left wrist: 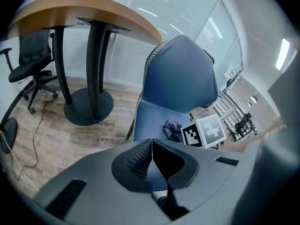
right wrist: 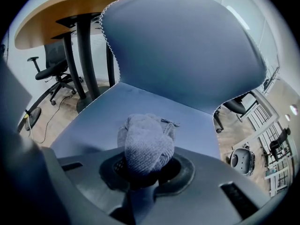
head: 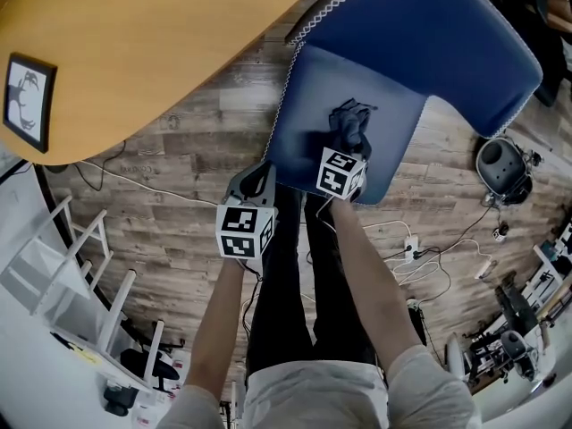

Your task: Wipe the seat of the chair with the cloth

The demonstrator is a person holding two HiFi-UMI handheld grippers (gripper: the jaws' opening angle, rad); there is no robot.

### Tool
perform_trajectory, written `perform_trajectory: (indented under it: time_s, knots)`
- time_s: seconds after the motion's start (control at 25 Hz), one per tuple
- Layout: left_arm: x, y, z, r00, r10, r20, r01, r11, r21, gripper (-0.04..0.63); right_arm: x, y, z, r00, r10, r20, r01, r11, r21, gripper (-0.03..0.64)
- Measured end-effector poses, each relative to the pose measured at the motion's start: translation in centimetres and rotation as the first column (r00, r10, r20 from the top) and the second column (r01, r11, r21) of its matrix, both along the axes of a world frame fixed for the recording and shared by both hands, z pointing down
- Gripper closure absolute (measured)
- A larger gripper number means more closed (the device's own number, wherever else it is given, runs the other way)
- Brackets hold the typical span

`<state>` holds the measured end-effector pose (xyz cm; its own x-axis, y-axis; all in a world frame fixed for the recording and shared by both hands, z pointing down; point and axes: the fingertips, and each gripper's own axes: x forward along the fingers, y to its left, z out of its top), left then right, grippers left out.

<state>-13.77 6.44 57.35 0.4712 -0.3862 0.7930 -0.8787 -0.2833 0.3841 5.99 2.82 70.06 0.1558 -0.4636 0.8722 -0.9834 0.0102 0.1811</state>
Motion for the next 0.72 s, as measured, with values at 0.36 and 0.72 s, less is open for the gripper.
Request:
perform_trajectory:
  time_s: [0.36, 0.72]
  knots:
    - [-1.4, -1.7, 0.0, 1.0, 0.006, 0.007, -0.006, 1.0, 0.001, 0.566, -2.2, -0.6, 0.0, 1.0, 0.0, 0.017, 0.0, 1.0, -0.009, 0.541]
    - [-3.8, -1.6, 0.0, 0.999, -0.041, 0.015, 0.041, 0.999, -0.004, 0.566, -8.6, -1.0, -0.4, 0.995, -0.066, 0.076, 0.066, 0.998, 0.002, 0.541]
